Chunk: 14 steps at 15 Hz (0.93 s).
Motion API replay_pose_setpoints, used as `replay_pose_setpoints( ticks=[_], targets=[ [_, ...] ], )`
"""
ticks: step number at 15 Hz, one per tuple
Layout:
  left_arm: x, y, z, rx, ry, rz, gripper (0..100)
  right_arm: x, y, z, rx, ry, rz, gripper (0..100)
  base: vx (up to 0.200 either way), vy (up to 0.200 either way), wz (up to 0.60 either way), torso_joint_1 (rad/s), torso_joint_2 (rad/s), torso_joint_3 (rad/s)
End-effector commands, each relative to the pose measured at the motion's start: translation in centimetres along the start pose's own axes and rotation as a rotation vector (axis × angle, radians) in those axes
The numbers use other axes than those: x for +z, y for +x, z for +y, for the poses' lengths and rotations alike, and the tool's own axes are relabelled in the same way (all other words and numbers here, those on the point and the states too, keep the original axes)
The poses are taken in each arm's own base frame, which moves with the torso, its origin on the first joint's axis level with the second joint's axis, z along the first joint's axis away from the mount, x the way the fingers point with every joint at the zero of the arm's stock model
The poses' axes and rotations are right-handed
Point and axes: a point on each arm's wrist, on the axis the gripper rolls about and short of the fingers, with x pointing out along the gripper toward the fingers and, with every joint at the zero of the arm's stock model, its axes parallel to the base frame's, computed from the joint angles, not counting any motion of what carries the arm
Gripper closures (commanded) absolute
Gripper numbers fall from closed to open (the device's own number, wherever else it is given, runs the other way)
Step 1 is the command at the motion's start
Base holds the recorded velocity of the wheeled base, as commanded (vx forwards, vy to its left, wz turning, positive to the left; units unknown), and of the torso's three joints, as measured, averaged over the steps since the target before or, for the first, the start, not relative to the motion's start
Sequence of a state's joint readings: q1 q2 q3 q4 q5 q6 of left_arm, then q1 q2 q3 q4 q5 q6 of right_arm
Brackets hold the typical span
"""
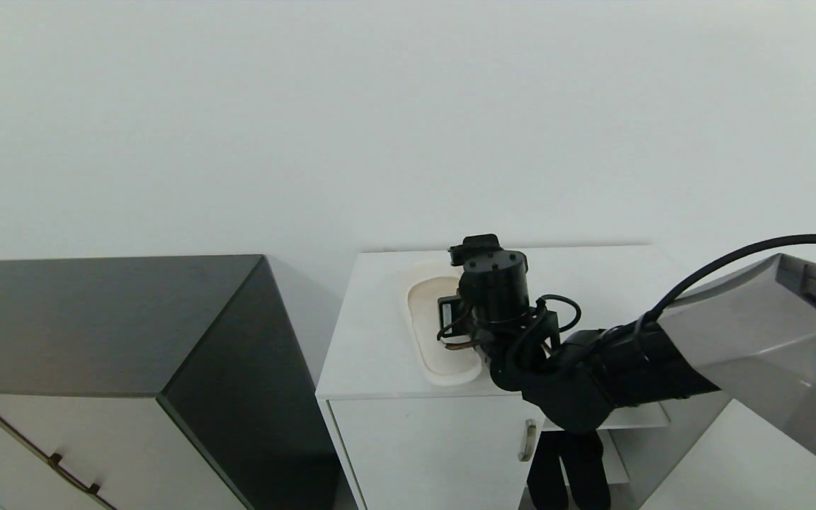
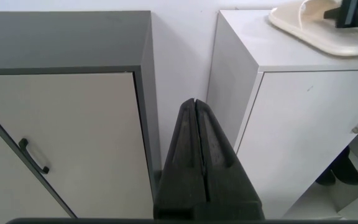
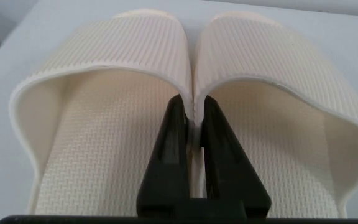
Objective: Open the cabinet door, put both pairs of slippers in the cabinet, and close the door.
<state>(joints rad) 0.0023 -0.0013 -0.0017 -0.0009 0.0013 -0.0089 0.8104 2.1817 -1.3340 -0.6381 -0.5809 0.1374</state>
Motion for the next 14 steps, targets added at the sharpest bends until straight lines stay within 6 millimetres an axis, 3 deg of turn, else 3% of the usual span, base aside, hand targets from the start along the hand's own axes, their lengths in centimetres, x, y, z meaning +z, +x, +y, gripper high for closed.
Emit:
replay_pose_setpoints(
  ticks=[1,4,8,14],
  targets=[
    [0.0,0.0,0.0,0.001,0.0,0.001,100,2.1,-4.2,-1.0,0.078,-0.006,-0.032,100,0.0,0.0,0.0,0.0,0.0,0.0],
    [0.0,0.0,0.0,0.001,0.0,0.001,100,1.9,-8.4,-2.0,0.136,-0.025,-0.02,100,0.0,0.0,0.0,0.0,0.0,0.0],
    [0.0,0.0,0.0,0.001,0.0,0.001,100,0.7,-12.3,-3.3,0.181,-0.053,0.029,100,0.0,0.0,0.0,0.0,0.0,0.0],
    [0.0,0.0,0.0,0.001,0.0,0.001,100,-0.1,-12.9,-3.2,0.196,-0.072,0.051,100,0.0,0.0,0.0,0.0,0.0,0.0]
  ],
)
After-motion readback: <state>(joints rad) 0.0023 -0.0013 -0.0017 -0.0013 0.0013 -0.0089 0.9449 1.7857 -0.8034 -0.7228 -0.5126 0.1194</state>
